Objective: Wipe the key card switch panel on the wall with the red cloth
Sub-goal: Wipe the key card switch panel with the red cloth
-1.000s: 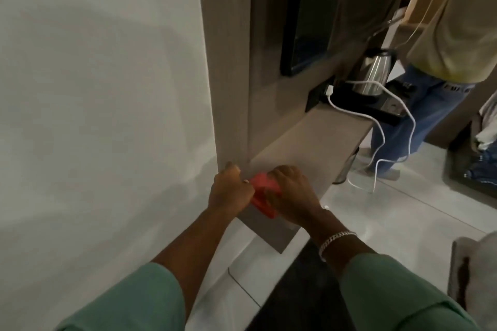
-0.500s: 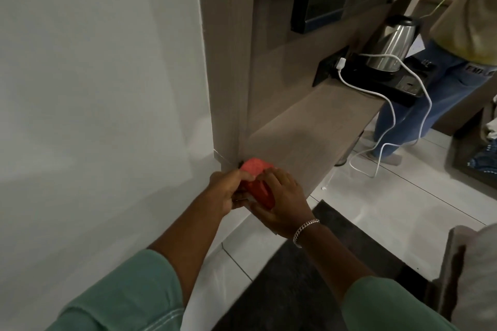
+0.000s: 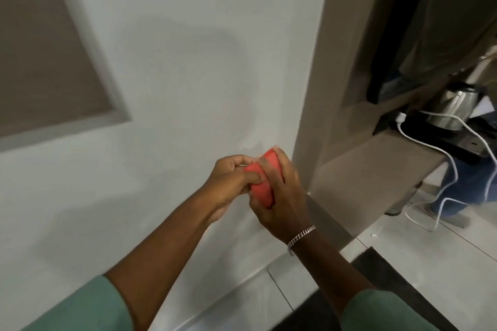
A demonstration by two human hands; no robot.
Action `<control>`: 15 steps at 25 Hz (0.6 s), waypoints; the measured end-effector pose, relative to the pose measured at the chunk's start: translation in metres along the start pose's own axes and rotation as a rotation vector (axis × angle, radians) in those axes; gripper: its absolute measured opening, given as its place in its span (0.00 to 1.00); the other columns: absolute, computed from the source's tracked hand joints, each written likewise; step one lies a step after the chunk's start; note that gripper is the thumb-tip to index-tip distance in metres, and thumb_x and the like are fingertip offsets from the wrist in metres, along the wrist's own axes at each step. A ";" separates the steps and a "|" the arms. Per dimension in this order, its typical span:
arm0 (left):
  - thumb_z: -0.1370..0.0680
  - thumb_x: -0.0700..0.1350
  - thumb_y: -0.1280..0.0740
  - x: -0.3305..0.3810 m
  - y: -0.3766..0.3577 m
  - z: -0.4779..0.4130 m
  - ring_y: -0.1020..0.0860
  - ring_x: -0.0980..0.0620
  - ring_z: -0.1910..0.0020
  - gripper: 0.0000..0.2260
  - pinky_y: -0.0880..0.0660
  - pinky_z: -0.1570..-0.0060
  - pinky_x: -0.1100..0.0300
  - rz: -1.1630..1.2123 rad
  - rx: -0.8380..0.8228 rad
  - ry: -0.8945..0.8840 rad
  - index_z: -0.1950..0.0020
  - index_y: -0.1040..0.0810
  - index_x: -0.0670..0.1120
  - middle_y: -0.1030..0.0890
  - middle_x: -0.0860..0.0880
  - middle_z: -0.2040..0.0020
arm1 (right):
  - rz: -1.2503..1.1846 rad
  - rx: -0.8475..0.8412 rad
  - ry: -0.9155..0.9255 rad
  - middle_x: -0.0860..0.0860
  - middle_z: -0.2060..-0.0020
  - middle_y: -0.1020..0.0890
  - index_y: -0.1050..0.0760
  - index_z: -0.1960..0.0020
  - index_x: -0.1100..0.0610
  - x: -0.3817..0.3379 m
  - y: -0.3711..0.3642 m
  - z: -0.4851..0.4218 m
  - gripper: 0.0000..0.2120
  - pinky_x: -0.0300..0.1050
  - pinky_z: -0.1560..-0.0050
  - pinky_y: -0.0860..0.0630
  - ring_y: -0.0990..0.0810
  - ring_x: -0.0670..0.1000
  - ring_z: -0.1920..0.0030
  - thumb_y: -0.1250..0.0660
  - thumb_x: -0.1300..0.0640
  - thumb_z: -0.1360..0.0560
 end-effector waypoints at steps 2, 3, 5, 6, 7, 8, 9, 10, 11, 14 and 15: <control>0.25 0.32 0.32 0.049 0.051 0.049 0.17 0.43 0.47 0.12 0.18 0.46 0.52 -0.133 0.098 -0.163 0.42 0.20 0.39 0.16 0.38 0.48 | -0.050 0.073 0.073 0.59 0.24 0.33 0.35 0.28 0.47 -0.065 -0.006 -0.017 0.36 0.54 0.40 0.22 0.25 0.61 0.33 0.28 0.57 0.33; 0.25 0.32 0.32 0.072 0.070 0.071 0.17 0.44 0.47 0.13 0.18 0.47 0.54 -0.190 0.139 -0.244 0.41 0.21 0.41 0.16 0.40 0.48 | -0.085 0.111 0.106 0.59 0.25 0.32 0.35 0.27 0.46 -0.092 -0.008 -0.024 0.36 0.50 0.40 0.23 0.25 0.61 0.33 0.28 0.57 0.33; 0.25 0.34 0.31 0.120 0.121 0.127 0.18 0.47 0.46 0.14 0.19 0.44 0.55 -0.258 0.253 -0.418 0.40 0.22 0.42 0.16 0.42 0.47 | -0.158 0.164 0.217 0.59 0.25 0.32 0.35 0.27 0.46 -0.161 -0.011 -0.038 0.36 0.45 0.39 0.27 0.25 0.60 0.32 0.28 0.57 0.33; 0.25 0.34 0.30 0.143 0.149 0.158 0.18 0.49 0.45 0.14 0.20 0.42 0.55 -0.275 0.312 -0.509 0.40 0.22 0.42 0.17 0.43 0.46 | -0.171 0.184 0.290 0.59 0.25 0.32 0.35 0.27 0.47 -0.197 -0.013 -0.043 0.37 0.45 0.37 0.27 0.26 0.60 0.31 0.28 0.57 0.33; 0.26 0.36 0.29 0.167 0.179 0.192 0.19 0.51 0.45 0.14 0.21 0.41 0.56 -0.309 0.380 -0.611 0.41 0.22 0.43 0.17 0.44 0.45 | -0.181 0.201 0.366 0.59 0.25 0.33 0.35 0.27 0.47 -0.237 -0.015 -0.048 0.36 0.45 0.34 0.28 0.26 0.60 0.31 0.28 0.56 0.33; 0.27 0.39 0.29 0.188 0.203 0.220 0.19 0.53 0.44 0.14 0.22 0.41 0.57 -0.361 0.447 -0.706 0.42 0.22 0.46 0.17 0.47 0.45 | -0.192 0.218 0.419 0.59 0.25 0.33 0.35 0.26 0.48 -0.266 -0.017 -0.053 0.36 0.46 0.33 0.29 0.27 0.60 0.31 0.29 0.56 0.33; 0.28 0.41 0.31 0.207 0.229 0.249 0.20 0.54 0.44 0.13 0.23 0.41 0.58 -0.424 0.530 -0.797 0.43 0.22 0.48 0.18 0.49 0.45 | -0.214 0.237 0.448 0.58 0.24 0.33 0.34 0.26 0.48 -0.295 -0.018 -0.057 0.37 0.46 0.32 0.29 0.27 0.59 0.31 0.29 0.56 0.33; 0.27 0.41 0.32 0.222 0.254 0.276 0.20 0.55 0.44 0.13 0.23 0.40 0.57 -0.487 0.628 -0.882 0.43 0.22 0.49 0.18 0.51 0.46 | -0.241 0.256 0.459 0.57 0.24 0.34 0.34 0.26 0.48 -0.321 -0.019 -0.061 0.37 0.47 0.32 0.28 0.27 0.59 0.31 0.29 0.55 0.33; 0.27 0.41 0.34 0.235 0.279 0.303 0.20 0.53 0.44 0.13 0.23 0.40 0.55 -0.543 0.738 -0.965 0.43 0.22 0.48 0.18 0.51 0.45 | -0.268 0.268 0.451 0.57 0.24 0.35 0.35 0.25 0.48 -0.346 -0.022 -0.067 0.37 0.48 0.32 0.27 0.27 0.58 0.30 0.30 0.55 0.33; 0.26 0.33 0.37 0.248 0.336 0.363 0.21 0.46 0.40 0.14 0.24 0.38 0.55 -0.776 1.059 -1.170 0.41 0.21 0.37 0.19 0.42 0.41 | -0.304 0.290 0.402 0.56 0.22 0.37 0.38 0.24 0.47 -0.405 -0.038 -0.081 0.38 0.51 0.30 0.28 0.30 0.57 0.29 0.29 0.53 0.31; 0.27 0.31 0.37 0.246 0.348 0.372 0.22 0.44 0.38 0.15 0.26 0.36 0.56 -0.881 1.113 -1.212 0.41 0.21 0.34 0.20 0.39 0.39 | -0.302 0.308 0.385 0.56 0.22 0.37 0.39 0.23 0.46 -0.418 -0.043 -0.084 0.38 0.52 0.29 0.29 0.30 0.57 0.29 0.29 0.52 0.30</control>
Point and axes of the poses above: each hand's wrist, its own z-axis away from the middle knuckle, its own y-axis out of the back of the hand, x = y × z, the point moved 8 cm from there along -z, towards the middle knuckle
